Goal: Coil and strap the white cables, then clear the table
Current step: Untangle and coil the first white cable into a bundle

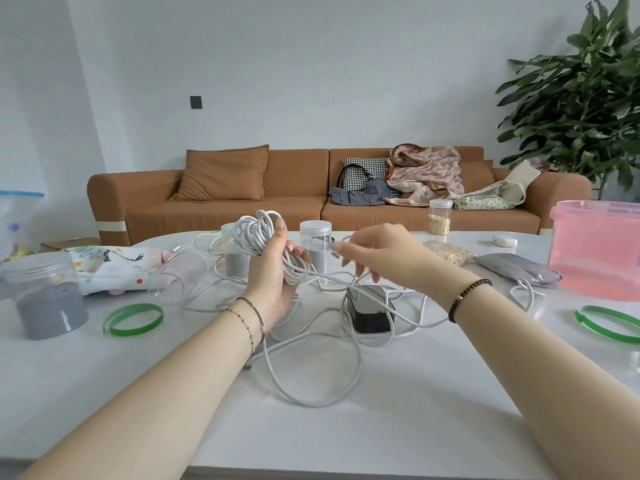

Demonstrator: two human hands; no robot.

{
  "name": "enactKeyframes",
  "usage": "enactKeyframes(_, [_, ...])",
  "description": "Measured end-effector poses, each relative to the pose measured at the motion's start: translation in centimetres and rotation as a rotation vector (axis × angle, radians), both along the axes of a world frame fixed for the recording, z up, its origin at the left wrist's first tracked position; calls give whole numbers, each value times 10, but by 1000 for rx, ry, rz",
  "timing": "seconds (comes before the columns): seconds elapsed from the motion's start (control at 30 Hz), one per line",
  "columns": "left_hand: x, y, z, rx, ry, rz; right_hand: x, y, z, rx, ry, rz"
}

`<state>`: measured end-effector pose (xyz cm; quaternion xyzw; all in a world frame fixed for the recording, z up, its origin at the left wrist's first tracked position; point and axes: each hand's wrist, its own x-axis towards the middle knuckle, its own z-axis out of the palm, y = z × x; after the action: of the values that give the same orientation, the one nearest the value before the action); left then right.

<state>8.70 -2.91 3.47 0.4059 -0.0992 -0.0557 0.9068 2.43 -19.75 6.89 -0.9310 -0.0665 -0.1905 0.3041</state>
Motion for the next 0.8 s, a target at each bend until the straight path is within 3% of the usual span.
enactKeyframes(0.1, [-1,2,3,-23,23,-7,-3,11,-4,-48,55,106])
enactKeyframes(0.2, [4,2,5,-87,33,38,-4,14,-6,113,204,235])
enactKeyframes(0.33, [15,14,8,-188,81,128,-1,4,-2,249,173,240])
enactKeyframes(0.57, [16,18,7,-193,152,-47,5,-1,-8,-46,-52,110])
enactKeyframes(0.7, [8,12,5,-93,142,-169,5,-1,-9,-241,-202,171])
enactKeyframes(0.8, [1,7,3,32,96,-233,2,-3,-6,-332,-270,85])
